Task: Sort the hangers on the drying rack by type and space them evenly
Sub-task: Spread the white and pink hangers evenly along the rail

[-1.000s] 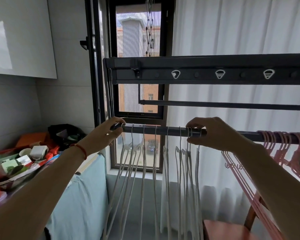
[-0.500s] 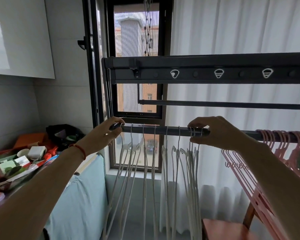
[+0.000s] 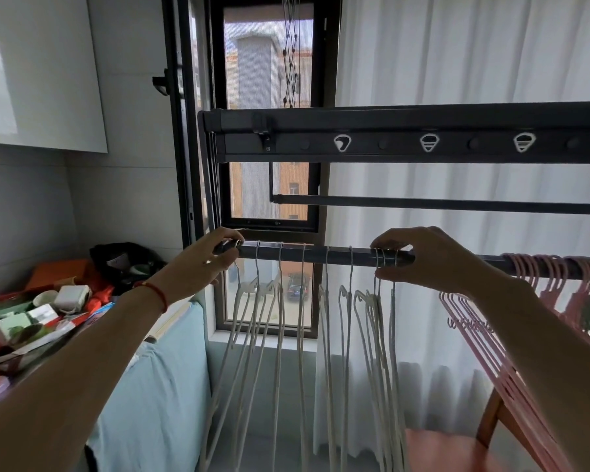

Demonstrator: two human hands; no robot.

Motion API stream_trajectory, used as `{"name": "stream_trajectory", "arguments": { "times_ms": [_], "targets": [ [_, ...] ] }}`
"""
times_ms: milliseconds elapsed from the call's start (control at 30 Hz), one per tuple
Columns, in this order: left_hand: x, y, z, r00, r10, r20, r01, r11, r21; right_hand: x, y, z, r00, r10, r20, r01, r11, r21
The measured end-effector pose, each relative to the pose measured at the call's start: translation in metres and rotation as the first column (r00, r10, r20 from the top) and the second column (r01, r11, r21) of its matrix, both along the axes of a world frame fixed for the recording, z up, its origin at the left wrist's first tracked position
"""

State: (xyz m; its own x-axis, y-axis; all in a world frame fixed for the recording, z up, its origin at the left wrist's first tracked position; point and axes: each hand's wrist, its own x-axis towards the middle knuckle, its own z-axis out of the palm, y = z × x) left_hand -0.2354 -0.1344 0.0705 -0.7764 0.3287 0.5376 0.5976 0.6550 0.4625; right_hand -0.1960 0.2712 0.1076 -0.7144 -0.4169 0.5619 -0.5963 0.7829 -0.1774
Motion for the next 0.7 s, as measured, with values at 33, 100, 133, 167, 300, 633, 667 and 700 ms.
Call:
{"name": "stream_trajectory", "arguments": {
  "times_ms": [33,100,133,167,300,633,667,700],
  "targets": [
    [0.0,-0.001,0.0,1.0,0.003,0.002,-0.003,1.0,0.001,0.0,0.001,0.0,1.0,-0.002,0.004,0.002,1.0,-0.007],
    [-0.001,-0.002,-0.001,1.0,0.001,0.009,-0.001,1.0,0.006,0.001,0.003,-0.001,1.0,-0.012,0.008,0.012,1.0,-0.015],
    [-0.001,-0.002,-0.001,1.0,0.001,0.007,-0.001,1.0,0.005,0.002,0.003,-0.001,1.0,-0.015,0.006,0.015,1.0,-0.016],
    [-0.001,-0.001,0.0,1.0,0.003,0.0,-0.003,1.0,0.0,0.003,0.004,-0.001,1.0,-0.014,0.004,0.014,1.0,-0.016],
    [-0.001,-0.002,0.0,1.0,0.01,-0.022,-0.01,1.0,0.002,0.005,0.005,0.002,1.0,-0.017,0.009,0.017,1.0,0.0],
    [0.056,0.024,-0.001,0.735,0.464,-0.495,-0.543,0.839,-0.02,0.013,0.008,0.005,0.999,-0.037,0.038,0.037,0.999,0.001],
    [0.065,0.039,0.0,0.676,0.472,-0.566,-0.559,0.829,0.024,0.014,0.008,0.005,0.999,-0.035,0.036,0.035,0.999,-0.001],
    [0.072,0.056,0.002,0.66,0.429,-0.617,-0.52,0.853,0.036,0.015,0.008,0.005,0.999,-0.033,0.031,0.033,0.999,0.004]
  ]
}}
